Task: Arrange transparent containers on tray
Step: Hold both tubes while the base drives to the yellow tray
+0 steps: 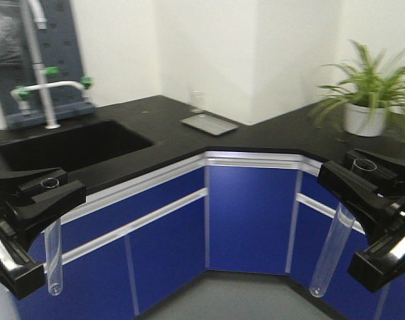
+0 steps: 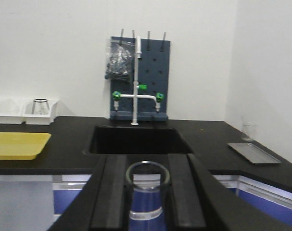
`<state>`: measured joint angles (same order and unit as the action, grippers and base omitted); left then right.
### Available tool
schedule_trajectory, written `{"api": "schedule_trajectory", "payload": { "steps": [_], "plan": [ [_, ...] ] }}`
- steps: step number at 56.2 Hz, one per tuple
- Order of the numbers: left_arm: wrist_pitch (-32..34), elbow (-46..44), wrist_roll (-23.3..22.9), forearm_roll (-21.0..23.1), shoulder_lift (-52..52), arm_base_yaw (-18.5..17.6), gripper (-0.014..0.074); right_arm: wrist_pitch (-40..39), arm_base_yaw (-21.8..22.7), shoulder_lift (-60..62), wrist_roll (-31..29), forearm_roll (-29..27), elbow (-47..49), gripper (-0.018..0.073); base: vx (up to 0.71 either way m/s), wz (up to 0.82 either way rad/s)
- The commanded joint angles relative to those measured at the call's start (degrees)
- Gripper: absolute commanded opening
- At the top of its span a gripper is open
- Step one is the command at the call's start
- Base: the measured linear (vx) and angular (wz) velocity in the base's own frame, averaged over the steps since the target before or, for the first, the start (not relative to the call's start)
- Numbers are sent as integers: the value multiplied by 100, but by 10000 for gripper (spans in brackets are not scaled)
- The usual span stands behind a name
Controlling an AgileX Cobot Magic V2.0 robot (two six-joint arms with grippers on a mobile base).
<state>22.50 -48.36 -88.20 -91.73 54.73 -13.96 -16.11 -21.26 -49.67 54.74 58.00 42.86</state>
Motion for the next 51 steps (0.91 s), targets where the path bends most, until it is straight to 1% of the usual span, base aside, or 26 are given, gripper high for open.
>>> {"api": "schedule_trajectory", "payload": {
  "steps": [1,27,51],
  "plan": [
    [-47,-195,-62,224,-70,-37,0,-252,0,36,5,-58,171,-13,-14,67],
    [-49,-195,-62,224,-83,-37,0,-252,0,36,5,-58,171,-12,-8,68],
    [-49,-195,-62,224,-83,-37,0,-252,0,36,5,-58,171,-11,11,51]
  ]
}}
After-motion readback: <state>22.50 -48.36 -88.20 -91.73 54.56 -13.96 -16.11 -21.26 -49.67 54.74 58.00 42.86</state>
